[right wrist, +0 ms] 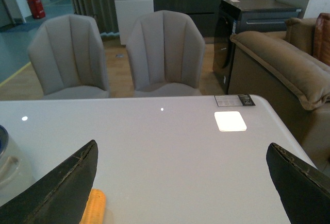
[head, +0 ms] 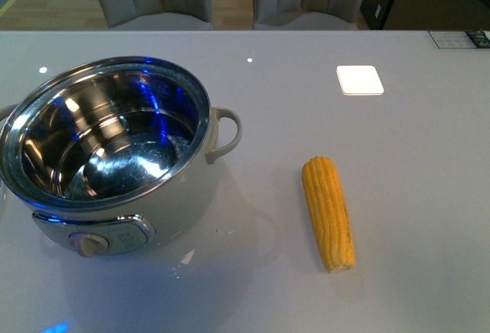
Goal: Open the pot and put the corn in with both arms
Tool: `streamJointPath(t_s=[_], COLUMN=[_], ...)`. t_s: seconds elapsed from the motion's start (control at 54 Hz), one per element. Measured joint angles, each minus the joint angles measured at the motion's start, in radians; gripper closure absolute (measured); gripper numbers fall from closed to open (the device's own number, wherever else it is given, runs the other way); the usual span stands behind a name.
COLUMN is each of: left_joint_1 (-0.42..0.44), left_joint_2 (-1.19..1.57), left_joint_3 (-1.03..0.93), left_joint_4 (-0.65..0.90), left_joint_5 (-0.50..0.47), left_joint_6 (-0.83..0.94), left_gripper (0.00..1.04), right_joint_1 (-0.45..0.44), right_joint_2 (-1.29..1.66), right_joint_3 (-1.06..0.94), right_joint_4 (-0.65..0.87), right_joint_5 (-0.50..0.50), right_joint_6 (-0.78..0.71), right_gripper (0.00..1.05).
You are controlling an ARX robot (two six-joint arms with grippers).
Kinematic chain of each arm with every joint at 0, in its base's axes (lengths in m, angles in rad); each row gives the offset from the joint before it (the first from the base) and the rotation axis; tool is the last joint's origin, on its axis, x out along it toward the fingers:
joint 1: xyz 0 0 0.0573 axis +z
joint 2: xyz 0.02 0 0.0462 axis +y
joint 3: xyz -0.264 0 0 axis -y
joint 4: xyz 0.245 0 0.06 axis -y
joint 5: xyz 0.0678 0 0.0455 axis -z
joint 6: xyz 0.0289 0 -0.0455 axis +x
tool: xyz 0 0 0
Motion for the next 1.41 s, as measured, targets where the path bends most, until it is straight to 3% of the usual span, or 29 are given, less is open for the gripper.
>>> streamJointPath(t_s=[0.093,0.204,0.463,0.556,0.871,0.964,1.094,1.409], left_joint_1=[0.000,0.000,0.000,0.000,0.000,0.009,0.021,0.057], left_joint_2=[0.001,0.001,0.001,0.001,-0.011,-0.219,-0.509,-0.901], left_joint_3=[0.000,0.001,0.001,0.001,-0.013,-0.137,-0.183,-0.369], left_joint_4=[0.002,0.003,0.003,0.003,0.003,-0.060,-0.190,-0.394], left_joint_5=[0.000,0.000,0.000,0.000,0.013,0.112,0.145,0.318], left_joint_6=[-0.008,-0.008,-0.007,-0.008,-0.010,-0.037,-0.066,-0.063], left_gripper=[0.61,0.38,0.04,0.08,0.07,0.07,0.07,0.07], right_joint_1=[0.000,0.000,0.000,0.000,0.000,0.000,0.000,0.000], right_joint_2=[0.000,0.000,0.000,0.000,0.000,0.000,0.000,0.000], right_joint_3=[0.000,0.000,0.000,0.000,0.000,0.000,0.000,0.000], right_joint_4=[0.000,0.000,0.000,0.000,0.000,0.000,0.000,0.000], right_joint_5=[0.000,0.000,0.000,0.000,0.000,0.000,0.001,0.000], right_joint_6=[0.000,0.000,0.000,0.000,0.000,0.000,0.000,0.000], right_gripper=[0.09,0.09,0.09,0.09,0.09,0.09,0.09,0.09])
